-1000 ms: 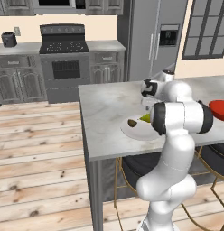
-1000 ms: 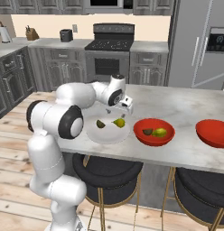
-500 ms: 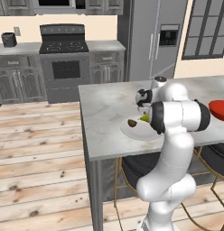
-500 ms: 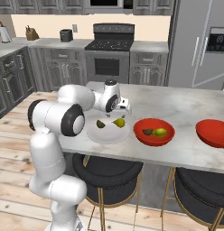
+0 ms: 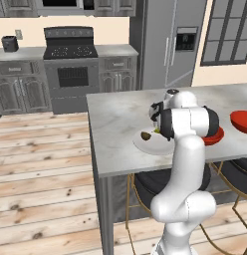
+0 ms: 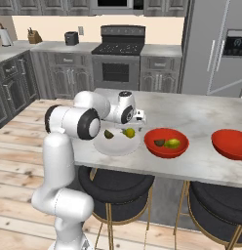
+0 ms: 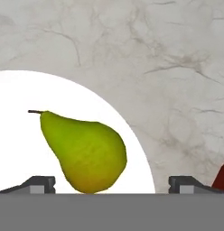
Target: Take the fruits from the plate on the dining counter and place two fruits in each bowl.
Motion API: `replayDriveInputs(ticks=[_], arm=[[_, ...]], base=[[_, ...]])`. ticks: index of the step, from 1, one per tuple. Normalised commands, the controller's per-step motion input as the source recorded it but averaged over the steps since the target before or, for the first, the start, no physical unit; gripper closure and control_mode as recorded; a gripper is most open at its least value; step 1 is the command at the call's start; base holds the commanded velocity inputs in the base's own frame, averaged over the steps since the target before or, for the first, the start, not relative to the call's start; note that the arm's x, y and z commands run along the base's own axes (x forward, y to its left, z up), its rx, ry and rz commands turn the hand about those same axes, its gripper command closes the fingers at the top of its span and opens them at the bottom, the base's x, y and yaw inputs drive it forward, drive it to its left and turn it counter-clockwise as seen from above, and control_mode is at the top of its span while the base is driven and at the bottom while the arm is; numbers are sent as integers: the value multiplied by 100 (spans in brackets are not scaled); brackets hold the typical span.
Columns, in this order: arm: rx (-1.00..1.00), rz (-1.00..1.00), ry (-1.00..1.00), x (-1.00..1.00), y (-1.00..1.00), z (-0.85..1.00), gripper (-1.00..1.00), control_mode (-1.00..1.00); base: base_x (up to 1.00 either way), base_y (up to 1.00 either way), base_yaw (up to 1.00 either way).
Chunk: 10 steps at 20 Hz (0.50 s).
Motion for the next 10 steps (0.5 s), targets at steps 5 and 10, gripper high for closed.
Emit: replayDriveInputs(ticks=[5,10], arm=[[3,21,3,4,2,0,-100,-100],[1,24,11,0,0,0,-100,-100]], base=[[0,0,0],[0,0,0]])
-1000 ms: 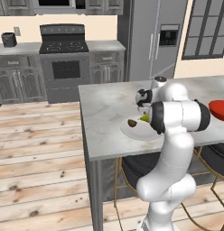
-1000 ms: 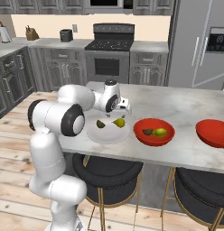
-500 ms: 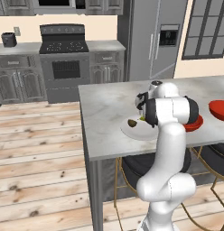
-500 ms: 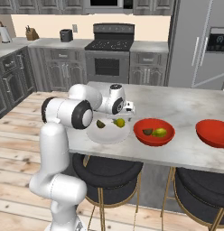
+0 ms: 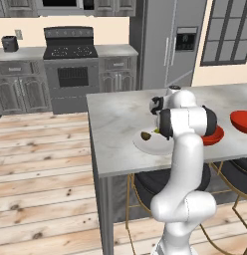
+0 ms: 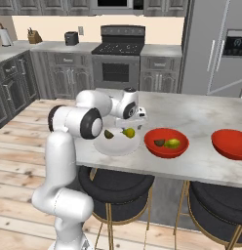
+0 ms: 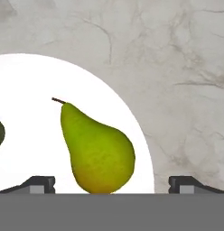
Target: Take the fruits from the plate on the dining counter and place two fruits in each bowl.
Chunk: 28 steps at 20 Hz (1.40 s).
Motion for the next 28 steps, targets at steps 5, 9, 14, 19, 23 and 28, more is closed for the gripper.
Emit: replayDriveInputs(ticks=[5,9,14,19,23,28], arm=[[0,25,18,0,3,-2,-100,-100],[0,24,13,3,15,-4,-100,-100],[0,16,5,4,7,-8,-100,-100],[0,8,5,2,0,-24,-100,-100],[0,7,3,9,0,-27,-100,-100],[0,2,2,2,0,-13,-100,-100]], base=[[0,0,0],[0,0,0],[0,0,0],[0,0,0],[0,0,0],[0,0,0]])
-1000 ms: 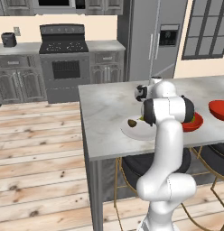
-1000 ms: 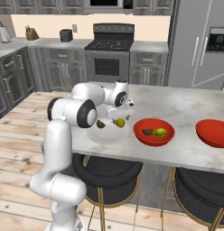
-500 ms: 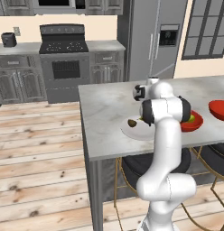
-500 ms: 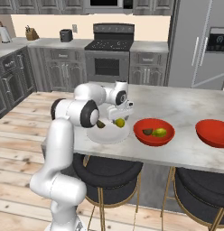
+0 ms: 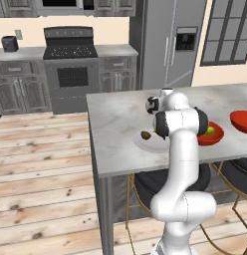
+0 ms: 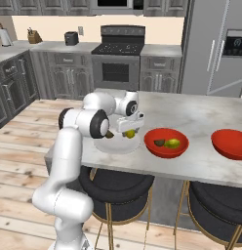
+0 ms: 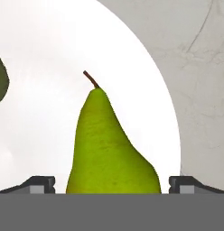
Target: Take the fruits from the plate on the dining counter and place two fruits in each bowl.
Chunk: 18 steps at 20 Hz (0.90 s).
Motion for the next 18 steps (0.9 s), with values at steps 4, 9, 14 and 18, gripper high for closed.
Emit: replayDriveInputs(ticks=[4,9,14,18], arm=[[0,0,2,0,1,-1,100,-100],[0,0,0,-7,1,-1,100,-100],[0,-12,-6,-79,11,31,100,-100],[0,-12,-3,-94,33,87,100,-100]], base=[[0,0,0],[0,0,0],[0,0,0],[0,0,0]])
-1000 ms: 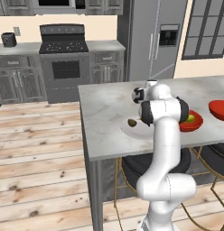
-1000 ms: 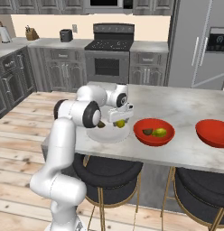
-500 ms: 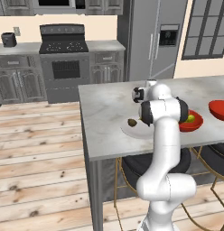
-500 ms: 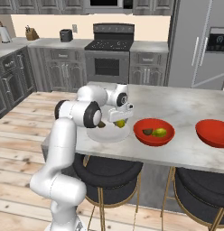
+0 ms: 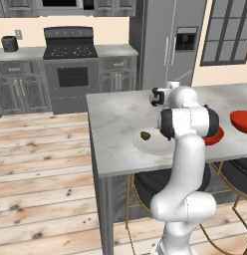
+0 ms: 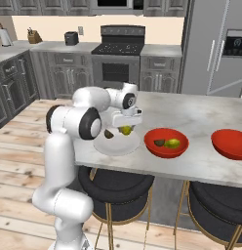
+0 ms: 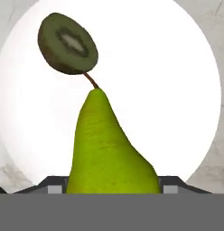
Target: Take the fruits from the plate on the dining counter and place two fruits in each bowl.
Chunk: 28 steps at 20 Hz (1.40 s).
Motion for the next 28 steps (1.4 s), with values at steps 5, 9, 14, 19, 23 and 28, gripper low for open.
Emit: replayDriveInputs(ticks=[5,9,14,19,23,28], arm=[[0,-12,-5,-100,56,100,100,-100],[0,-10,-4,-100,50,99,100,-100],[-2,-11,-13,-92,32,50,100,-100],[-3,-14,0,-16,0,0,100,-100],[0,0,0,0,0,0,100,-100],[0,0,0,0,0,0,100,-100]], base=[[0,0,0],[0,0,0],[0,0,0],[0,0,0],[0,0,0],[0,0,0]])
